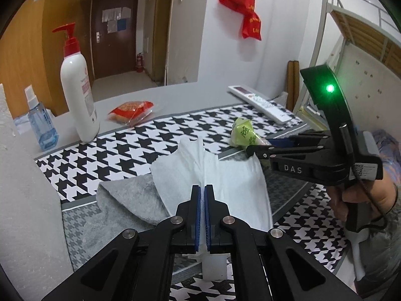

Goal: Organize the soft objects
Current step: 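Close the left tool on the white masks while the right tool grasps the green snack bag, then lift the white masks with the left tool while the right tool lifts the snack bag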

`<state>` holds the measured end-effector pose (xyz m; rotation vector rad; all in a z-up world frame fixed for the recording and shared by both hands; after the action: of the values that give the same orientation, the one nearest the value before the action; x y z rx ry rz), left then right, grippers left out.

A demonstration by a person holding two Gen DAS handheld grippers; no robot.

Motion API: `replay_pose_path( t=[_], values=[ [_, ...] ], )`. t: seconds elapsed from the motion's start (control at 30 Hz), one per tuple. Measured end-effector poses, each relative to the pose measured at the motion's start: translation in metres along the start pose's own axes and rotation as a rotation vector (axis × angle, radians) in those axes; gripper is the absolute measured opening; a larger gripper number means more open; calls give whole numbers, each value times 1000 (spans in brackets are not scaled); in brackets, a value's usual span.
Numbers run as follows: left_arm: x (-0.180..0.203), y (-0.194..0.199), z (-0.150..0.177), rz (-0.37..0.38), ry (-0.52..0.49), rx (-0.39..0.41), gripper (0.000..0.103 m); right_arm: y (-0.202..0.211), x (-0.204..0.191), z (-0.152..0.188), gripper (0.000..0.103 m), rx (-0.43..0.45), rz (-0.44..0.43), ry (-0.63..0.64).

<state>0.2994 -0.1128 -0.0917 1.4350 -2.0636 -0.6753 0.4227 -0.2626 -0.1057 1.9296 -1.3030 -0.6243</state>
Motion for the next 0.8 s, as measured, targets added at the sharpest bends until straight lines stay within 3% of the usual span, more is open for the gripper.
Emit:
replay_pose_path(
  t=[0.37, 0.6, 0.63, 0.67, 0.7, 0.77, 0.8],
  values=[
    [8, 38, -4, 29, -32, 63, 3, 46, 1, 4, 29, 80, 33, -6],
    [28, 18, 0, 10, -68, -1, 5, 64, 1, 13, 29, 106, 29, -14],
    [29, 14, 0, 7, -76, -7, 7, 66, 2, 14, 29, 106, 27, -15],
    [30, 10, 0, 1, -79, -18, 18, 66, 2, 16, 29, 106, 25, -19],
    [30, 7, -1, -8, -73, -27, 35, 66, 2, 17, 29, 107, 23, -23],
    [30, 1, -2, -5, -67, -29, 52, 67, 3, 19, 29, 108, 18, -29],
    [31, -1, -2, -12, -71, -28, 53, 68, 4, 20, 29, 109, 14, -31]
  ],
)
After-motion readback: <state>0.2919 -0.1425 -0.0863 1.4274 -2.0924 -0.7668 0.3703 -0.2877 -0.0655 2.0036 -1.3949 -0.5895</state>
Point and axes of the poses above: each gripper's, at about its wrist camera, not at the fingertips, and y roughly against the way its jaws point, x to its right, z to its underside, the point moved 1 cm from there along -y, roughly the way its jaws point, and after that the axes turned 2 degrees about y, right-handed, at the moved point
